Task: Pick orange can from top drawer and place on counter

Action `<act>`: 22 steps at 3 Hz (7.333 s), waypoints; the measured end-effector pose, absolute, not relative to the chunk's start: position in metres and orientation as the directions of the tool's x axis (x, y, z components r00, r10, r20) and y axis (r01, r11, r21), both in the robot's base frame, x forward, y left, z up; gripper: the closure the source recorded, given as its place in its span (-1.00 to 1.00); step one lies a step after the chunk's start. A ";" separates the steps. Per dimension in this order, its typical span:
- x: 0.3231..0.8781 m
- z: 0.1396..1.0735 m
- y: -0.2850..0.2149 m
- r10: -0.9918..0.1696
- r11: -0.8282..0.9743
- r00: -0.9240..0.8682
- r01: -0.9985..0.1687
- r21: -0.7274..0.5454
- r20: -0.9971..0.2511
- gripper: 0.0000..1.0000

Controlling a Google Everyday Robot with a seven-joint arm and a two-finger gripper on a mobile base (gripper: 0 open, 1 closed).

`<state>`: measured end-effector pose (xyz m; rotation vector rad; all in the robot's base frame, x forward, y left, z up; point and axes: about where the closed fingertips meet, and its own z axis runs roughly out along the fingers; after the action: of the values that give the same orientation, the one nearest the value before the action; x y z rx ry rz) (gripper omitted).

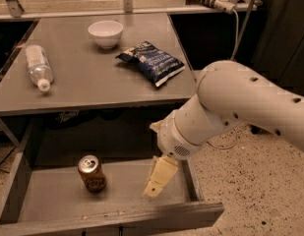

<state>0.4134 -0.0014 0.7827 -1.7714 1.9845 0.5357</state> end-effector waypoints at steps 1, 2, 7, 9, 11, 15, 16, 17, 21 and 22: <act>0.423 0.765 0.018 -0.794 0.161 -0.109 -0.986 -0.034 -0.599 -1.00; 0.445 0.757 0.032 -0.759 0.214 -0.112 -0.973 -0.083 -0.642 -1.00; 0.430 0.727 0.114 -0.716 0.121 -0.034 -0.990 -0.077 -0.698 -1.00; 0.446 0.698 0.144 -0.658 0.105 -0.025 -0.993 -0.059 -0.752 -1.00; 0.442 0.685 0.156 -0.656 0.110 -0.034 -0.993 -0.051 -0.754 -1.00; 0.450 0.671 0.180 -0.642 0.110 -0.038 -0.993 -0.042 -0.766 -0.21; 0.450 0.671 0.180 -0.642 0.110 -0.038 -0.993 -0.042 -0.766 0.26; 0.450 0.671 0.180 -0.642 0.110 -0.038 -0.993 -0.042 -0.766 0.72; 0.450 0.761 0.153 -0.708 0.250 -0.189 -0.968 0.009 -0.680 1.00; 0.465 0.798 0.144 -0.695 0.272 -0.175 -0.962 -0.030 -0.698 1.00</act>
Offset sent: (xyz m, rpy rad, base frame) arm 0.0524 0.0466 -0.0422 0.1508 -0.1374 -0.1490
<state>0.4653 0.1438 0.7977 -1.4884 1.9429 0.5710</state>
